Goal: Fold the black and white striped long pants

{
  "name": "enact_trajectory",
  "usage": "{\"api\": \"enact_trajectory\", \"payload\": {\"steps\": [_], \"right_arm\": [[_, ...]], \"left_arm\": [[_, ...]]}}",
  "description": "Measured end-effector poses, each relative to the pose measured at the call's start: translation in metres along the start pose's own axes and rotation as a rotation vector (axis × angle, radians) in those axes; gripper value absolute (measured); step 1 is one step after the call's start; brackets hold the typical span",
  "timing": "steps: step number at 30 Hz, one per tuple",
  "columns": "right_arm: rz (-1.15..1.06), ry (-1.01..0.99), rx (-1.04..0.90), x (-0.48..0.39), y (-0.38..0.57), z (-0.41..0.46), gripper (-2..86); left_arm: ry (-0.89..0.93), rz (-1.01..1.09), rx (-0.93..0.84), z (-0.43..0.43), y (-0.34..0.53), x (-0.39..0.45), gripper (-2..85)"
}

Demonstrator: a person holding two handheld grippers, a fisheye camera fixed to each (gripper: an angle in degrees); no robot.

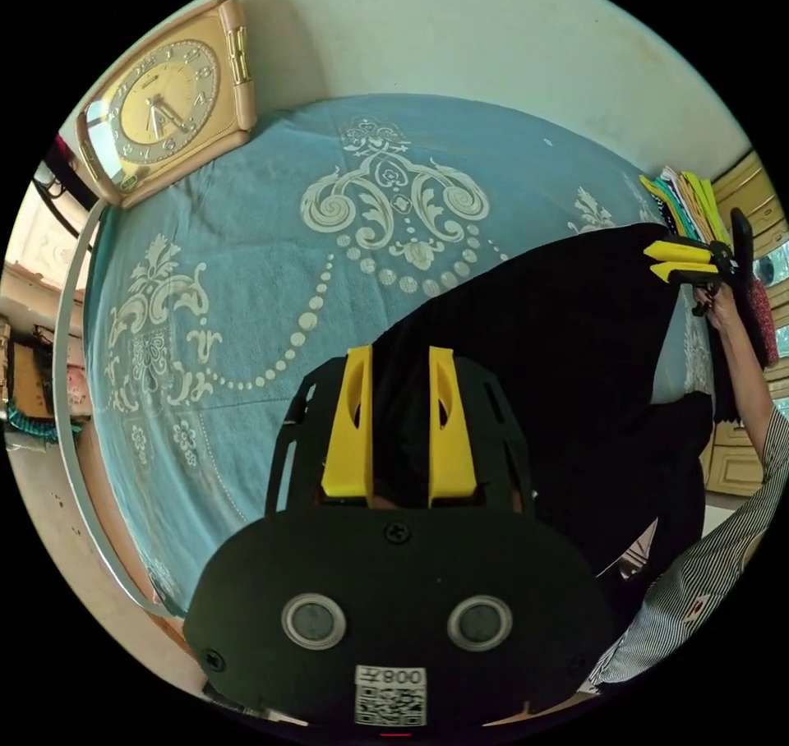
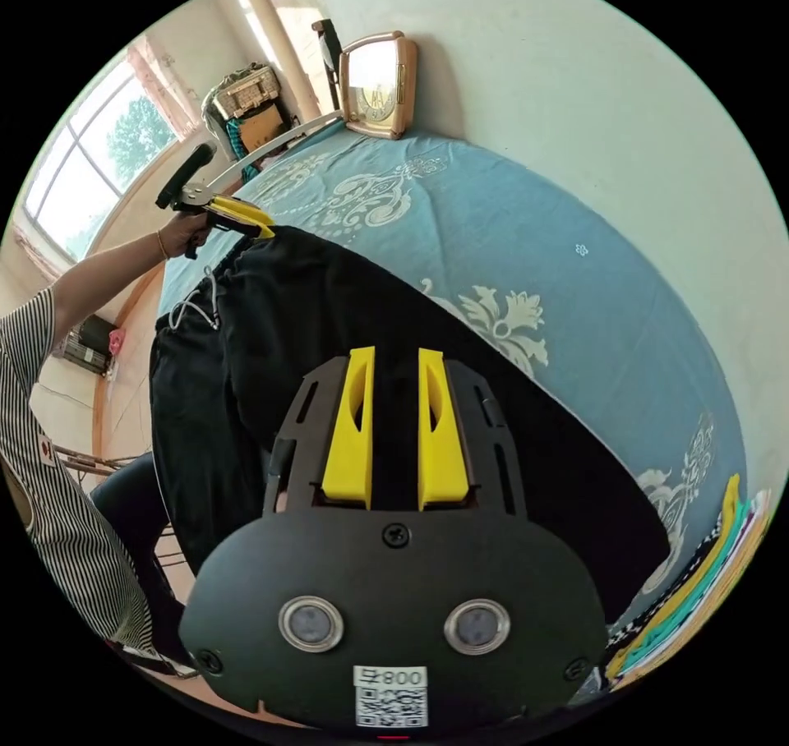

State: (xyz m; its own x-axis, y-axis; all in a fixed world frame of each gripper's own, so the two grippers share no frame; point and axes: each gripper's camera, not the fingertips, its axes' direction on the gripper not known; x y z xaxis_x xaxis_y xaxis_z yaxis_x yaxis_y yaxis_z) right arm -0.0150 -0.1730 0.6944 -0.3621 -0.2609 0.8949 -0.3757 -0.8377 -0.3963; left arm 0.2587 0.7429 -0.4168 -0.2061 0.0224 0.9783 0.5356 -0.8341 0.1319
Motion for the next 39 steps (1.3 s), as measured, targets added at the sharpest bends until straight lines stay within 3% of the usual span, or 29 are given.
{"api": "enact_trajectory", "payload": {"steps": [7, 11, 21, 30, 39], "right_arm": [[-0.124, 0.078, -0.112, 0.008, -0.072, 0.012, 9.2], [-0.178, 0.171, -0.268, 0.006, -0.087, 0.033, 9.2], [-0.245, 0.224, -0.275, -0.027, -0.088, 0.003, 3.1], [-0.2, 0.206, -0.223, -0.064, -0.073, -0.075, 0.9], [-0.186, 0.234, -0.11, -0.155, -0.012, -0.181, 0.8]], "left_arm": [[-0.098, 0.087, -0.138, 0.019, -0.064, -0.008, 11.7], [-0.075, 0.109, -0.125, 0.015, -0.077, -0.015, 11.5], [-0.077, 0.088, -0.099, -0.009, -0.08, -0.016, 3.0], [-0.133, 0.078, 0.009, -0.09, -0.038, -0.011, 1.4], [-0.11, 0.098, 0.107, -0.192, 0.068, 0.004, 1.3]]}}
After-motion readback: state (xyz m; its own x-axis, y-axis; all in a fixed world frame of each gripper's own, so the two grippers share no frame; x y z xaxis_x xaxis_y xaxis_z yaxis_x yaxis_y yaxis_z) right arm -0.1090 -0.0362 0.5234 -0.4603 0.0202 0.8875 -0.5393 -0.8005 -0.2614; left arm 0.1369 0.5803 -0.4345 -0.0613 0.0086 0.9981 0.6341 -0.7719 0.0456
